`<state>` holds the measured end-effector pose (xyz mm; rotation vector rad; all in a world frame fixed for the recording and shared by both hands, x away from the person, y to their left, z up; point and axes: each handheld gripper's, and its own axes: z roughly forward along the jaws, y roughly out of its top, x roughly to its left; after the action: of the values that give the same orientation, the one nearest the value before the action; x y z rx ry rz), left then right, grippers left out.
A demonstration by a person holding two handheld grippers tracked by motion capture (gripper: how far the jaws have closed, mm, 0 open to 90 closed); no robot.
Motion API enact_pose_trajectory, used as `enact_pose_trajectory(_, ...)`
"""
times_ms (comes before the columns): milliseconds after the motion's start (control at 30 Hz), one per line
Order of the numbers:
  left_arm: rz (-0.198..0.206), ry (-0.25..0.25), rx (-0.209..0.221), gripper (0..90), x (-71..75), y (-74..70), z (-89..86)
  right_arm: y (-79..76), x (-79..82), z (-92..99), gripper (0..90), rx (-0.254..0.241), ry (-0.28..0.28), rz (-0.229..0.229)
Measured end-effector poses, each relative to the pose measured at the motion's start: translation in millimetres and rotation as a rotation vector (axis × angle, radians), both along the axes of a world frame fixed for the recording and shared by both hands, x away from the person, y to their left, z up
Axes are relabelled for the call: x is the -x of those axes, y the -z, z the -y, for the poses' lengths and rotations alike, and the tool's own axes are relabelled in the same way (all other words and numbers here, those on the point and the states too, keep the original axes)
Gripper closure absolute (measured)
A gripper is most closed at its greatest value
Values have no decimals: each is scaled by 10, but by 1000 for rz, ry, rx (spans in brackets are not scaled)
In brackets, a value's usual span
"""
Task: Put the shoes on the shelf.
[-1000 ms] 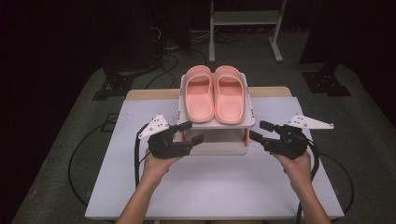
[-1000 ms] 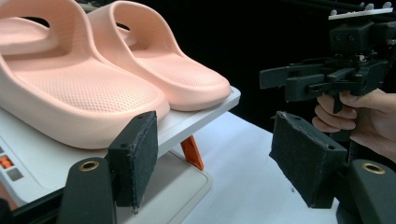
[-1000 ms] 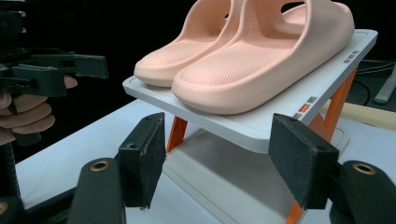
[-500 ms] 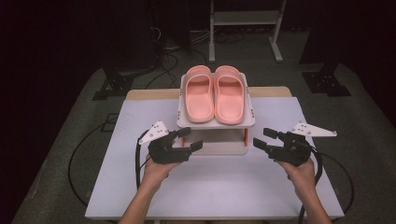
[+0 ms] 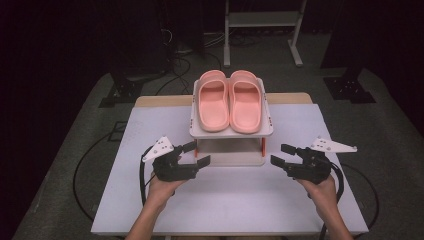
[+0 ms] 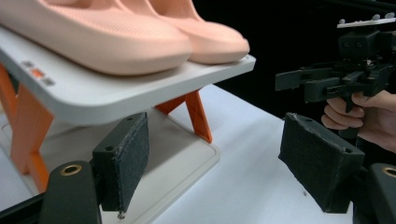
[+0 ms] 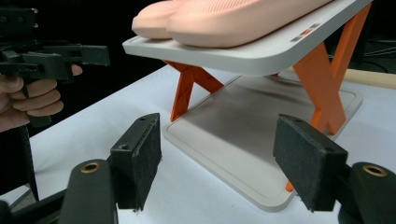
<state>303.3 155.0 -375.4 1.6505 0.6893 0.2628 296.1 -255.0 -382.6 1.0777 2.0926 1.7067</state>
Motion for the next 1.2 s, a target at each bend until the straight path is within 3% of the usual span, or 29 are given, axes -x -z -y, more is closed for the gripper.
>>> enact_pose_trajectory(300, -15, -27, -5, 212, 42, 84, -109, 143, 18, 26, 319, 0, -12, -21)
enact_pose_trajectory(1000, -31, -25, -17, 185, 196, 245, -278, 341, 130, 228, 287, 17, -5, -35)
enact_pose_trajectory(1200, -38, -36, -24, 172, 231, 308, -325, 394, 174, 234, 265, 58, -10, -28)
